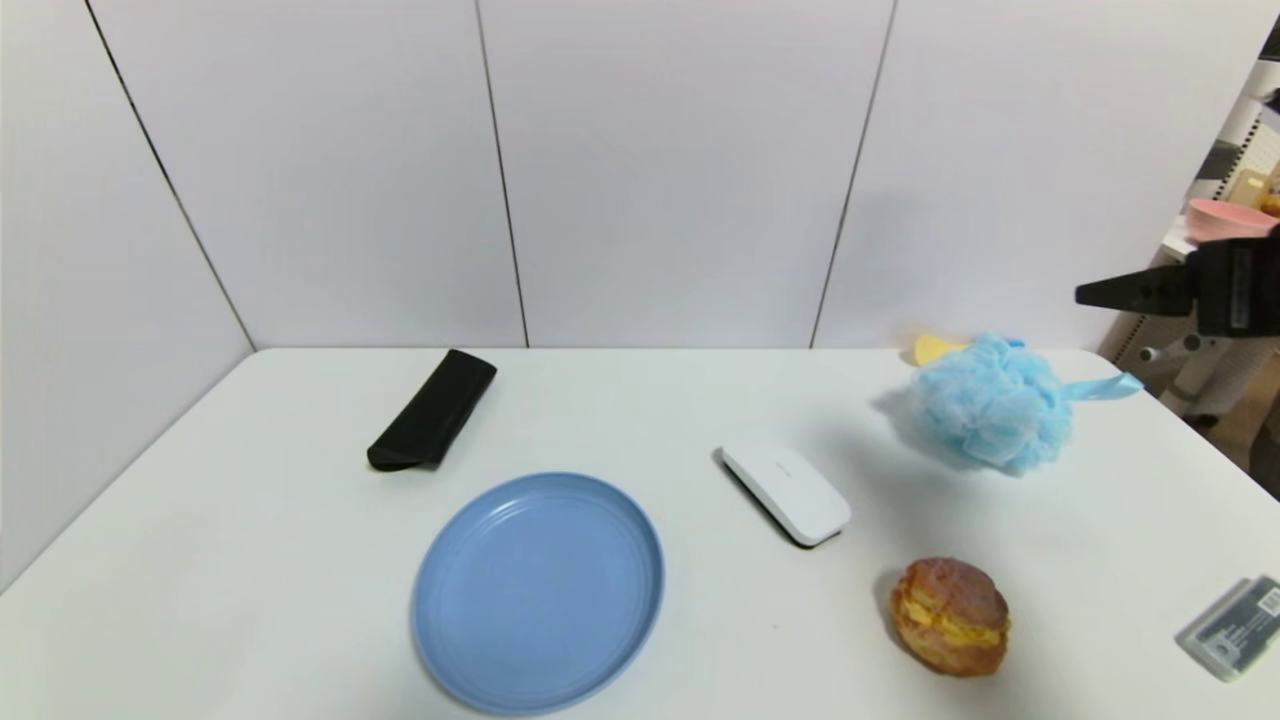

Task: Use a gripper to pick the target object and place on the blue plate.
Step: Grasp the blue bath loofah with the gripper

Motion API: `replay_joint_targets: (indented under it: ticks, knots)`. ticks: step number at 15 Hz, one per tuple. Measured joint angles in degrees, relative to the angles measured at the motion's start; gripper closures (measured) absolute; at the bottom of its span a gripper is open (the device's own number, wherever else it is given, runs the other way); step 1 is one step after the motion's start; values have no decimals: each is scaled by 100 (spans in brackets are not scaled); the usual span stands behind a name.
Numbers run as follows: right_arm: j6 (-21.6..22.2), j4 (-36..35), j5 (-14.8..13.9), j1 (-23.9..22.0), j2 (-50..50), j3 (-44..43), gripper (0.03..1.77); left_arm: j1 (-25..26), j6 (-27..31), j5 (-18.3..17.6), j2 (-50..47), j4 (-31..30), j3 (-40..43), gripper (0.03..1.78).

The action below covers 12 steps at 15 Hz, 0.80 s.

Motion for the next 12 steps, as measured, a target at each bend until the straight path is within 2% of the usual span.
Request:
replay_joint_targets:
  ticks: [7,12]
  knots:
    - [-301,2250,-55,-145,2406,-2453,11,0,-2,2,0,0,0,12]
    - [-312,2472,-87,-233,3352,-2966,11,0,-2,0,0,0,0,12]
